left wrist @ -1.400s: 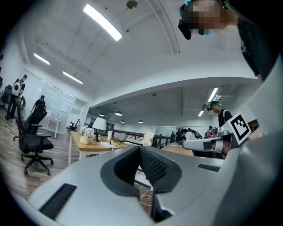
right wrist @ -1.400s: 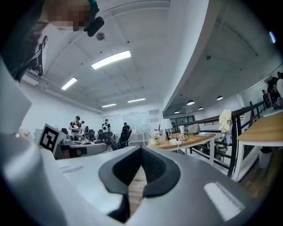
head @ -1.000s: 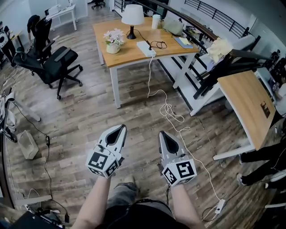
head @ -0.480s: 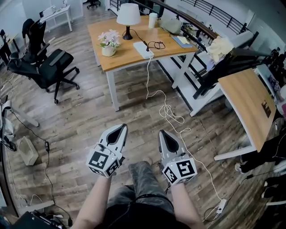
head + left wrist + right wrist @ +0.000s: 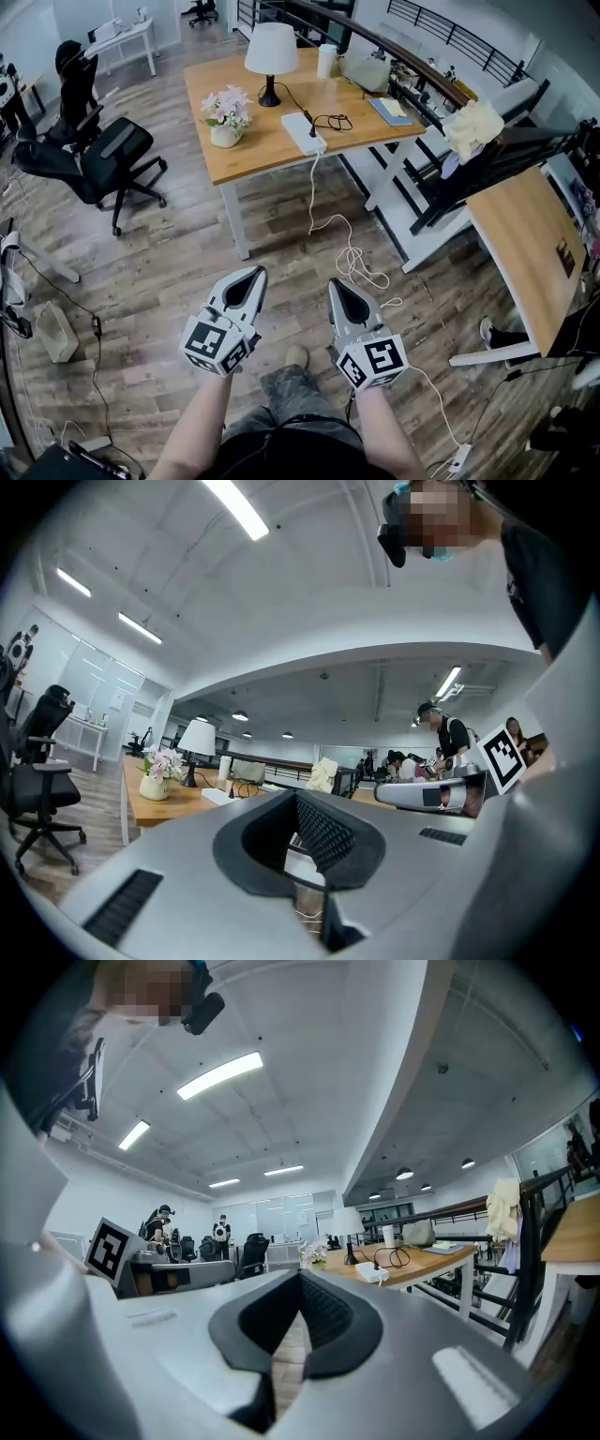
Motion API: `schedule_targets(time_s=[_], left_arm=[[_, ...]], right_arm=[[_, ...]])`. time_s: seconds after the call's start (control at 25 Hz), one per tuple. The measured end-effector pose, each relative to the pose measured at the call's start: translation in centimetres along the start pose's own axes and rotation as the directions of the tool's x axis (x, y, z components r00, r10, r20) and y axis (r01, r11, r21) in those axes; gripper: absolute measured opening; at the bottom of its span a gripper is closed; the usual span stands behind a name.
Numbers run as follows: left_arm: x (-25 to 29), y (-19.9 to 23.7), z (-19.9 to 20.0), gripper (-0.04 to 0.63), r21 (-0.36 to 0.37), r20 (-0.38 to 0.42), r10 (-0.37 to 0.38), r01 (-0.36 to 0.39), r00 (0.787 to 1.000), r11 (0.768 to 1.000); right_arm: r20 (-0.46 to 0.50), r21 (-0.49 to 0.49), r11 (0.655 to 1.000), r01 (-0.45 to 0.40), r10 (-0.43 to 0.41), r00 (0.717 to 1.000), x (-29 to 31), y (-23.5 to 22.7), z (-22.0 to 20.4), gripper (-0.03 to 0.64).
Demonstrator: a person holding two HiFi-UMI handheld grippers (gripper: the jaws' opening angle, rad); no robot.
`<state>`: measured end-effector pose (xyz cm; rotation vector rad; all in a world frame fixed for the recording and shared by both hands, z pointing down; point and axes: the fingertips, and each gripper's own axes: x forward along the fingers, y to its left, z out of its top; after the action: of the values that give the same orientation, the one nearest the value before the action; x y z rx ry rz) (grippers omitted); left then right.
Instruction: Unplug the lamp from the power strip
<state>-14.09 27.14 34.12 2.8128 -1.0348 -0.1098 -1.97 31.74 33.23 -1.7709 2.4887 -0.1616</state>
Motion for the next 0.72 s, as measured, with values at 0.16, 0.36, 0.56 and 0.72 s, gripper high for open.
schedule_targets(time_s=[0.16,0.36,0.56,0.72], left_arm=[[3.3,1.8,0.4,-0.003,-0.003,0.001,0.007,-0.007,1.000,1.000],[7.0,3.6,0.5,-0.003,-0.005,0.001,0.016,-0.016,1.000,1.000],[10.6,5.6,0.6,-0.003,-0.007,0.010,0.032,-0.032,0.999,0.999],[13.0,6.9,0.9,-0.003,-0.002,0.021,0.047,-0.047,0.999,0.999]], right_arm=[[-0.017,-0.017,1.000,-0.008,0.007,1.000,3.1,-2.3,0.2,0.006],[-0.029,-0.018,0.999,-0.031,0.030,0.999,6.8,-4.8,0.5,0.006],[-0.034,-0.038,0.998,-0.057,0.056,0.998,10.2,-7.3,0.9,0.006],[-0.025,-0.030,0.997,-0.067,0.066,0.997,12.2,-9.5,1.2,0.006]])
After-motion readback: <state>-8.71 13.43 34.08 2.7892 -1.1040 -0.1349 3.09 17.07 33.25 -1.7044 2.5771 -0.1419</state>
